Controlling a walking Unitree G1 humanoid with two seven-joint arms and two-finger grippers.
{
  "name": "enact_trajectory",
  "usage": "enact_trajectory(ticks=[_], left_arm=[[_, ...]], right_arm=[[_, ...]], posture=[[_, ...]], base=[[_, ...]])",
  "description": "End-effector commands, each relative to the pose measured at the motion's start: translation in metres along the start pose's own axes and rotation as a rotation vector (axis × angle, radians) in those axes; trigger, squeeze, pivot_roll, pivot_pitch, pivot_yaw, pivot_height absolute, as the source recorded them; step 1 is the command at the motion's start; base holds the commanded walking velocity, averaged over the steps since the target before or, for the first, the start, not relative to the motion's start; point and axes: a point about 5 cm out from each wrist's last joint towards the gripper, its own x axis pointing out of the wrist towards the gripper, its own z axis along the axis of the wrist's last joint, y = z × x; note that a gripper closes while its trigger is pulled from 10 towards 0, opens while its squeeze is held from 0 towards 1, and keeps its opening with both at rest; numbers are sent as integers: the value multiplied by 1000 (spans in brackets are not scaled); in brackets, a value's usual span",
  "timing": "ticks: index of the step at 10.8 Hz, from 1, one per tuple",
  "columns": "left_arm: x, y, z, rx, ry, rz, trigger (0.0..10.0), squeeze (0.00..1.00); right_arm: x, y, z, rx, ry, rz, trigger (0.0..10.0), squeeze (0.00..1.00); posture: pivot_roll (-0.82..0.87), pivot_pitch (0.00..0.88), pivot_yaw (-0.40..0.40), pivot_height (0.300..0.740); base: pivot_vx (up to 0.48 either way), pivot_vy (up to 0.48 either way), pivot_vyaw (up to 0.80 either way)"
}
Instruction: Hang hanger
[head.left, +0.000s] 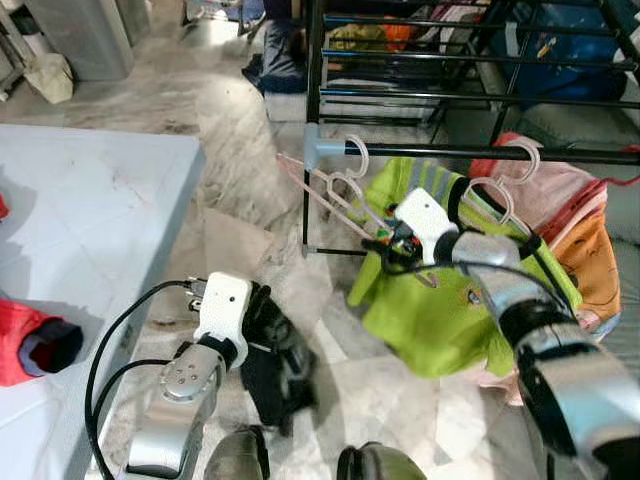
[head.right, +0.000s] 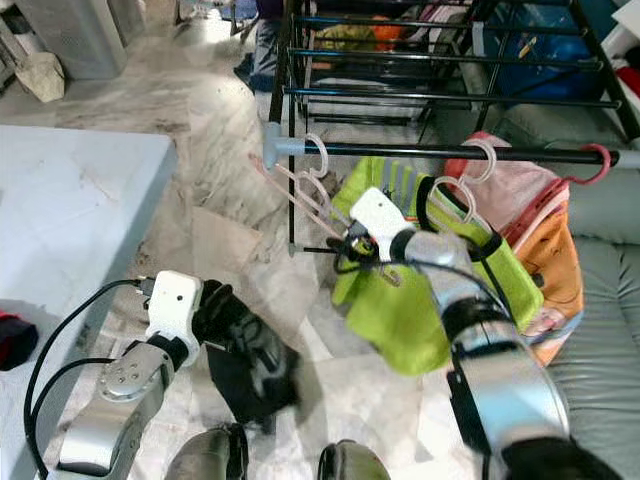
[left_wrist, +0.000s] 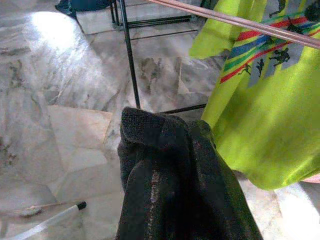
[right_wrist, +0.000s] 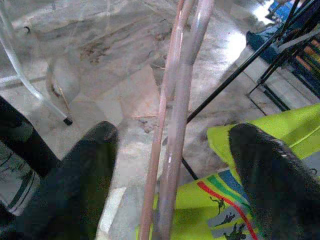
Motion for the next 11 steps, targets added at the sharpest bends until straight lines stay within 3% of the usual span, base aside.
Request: enact_trajectory(ticks=[1,6,11], left_arm=[[-2,-1,9,4,-37,-10,10000,0],[-1,-5,7,6,-22,-28,10000,0],[1,-5,7,9,-16,-36,10000,0]], right_arm=[[2,1,2,-17,7,21,0,0],[13,3,14,20,29,78,0,0],[11,6,6,13,72,108,0,0]], posture=[[25,171,-14,740],[35,168,-6,740],[31,161,-3,740]], base=[[0,0,0],[0,0,0],[0,0,0]])
